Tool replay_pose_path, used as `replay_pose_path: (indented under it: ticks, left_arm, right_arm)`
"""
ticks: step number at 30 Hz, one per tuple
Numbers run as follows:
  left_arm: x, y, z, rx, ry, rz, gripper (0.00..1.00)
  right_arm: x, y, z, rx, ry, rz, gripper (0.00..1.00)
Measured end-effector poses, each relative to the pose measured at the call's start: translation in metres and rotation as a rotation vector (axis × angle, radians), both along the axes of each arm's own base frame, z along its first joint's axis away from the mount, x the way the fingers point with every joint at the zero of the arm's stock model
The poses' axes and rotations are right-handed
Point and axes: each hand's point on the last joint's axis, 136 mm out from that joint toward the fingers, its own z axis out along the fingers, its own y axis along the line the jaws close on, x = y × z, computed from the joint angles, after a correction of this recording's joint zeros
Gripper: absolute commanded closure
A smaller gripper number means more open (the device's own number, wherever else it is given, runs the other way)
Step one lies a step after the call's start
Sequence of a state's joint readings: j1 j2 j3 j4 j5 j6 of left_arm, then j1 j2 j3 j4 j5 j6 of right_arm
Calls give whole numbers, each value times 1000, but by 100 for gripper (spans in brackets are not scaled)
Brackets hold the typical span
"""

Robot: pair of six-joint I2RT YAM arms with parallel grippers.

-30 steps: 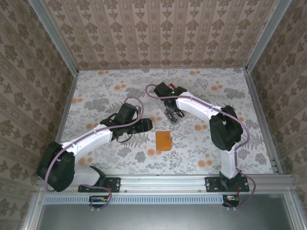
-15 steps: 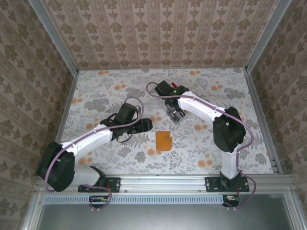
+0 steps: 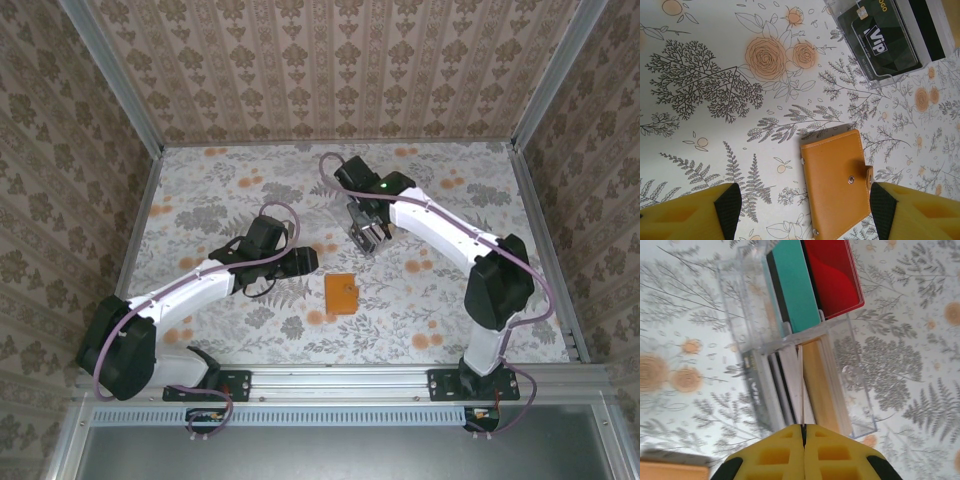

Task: Put the credit cards into the card holder
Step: Pick up the credit card from the storage box.

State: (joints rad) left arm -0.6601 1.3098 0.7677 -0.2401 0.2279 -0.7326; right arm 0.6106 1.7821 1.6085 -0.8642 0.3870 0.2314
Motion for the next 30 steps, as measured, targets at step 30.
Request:
replay_pose_path:
  ticks: [30]
  left_arm:
    - [29, -57, 108, -599, 20, -80, 45]
  right_arm:
    - [-76, 76, 61, 1190, 151, -88, 94]
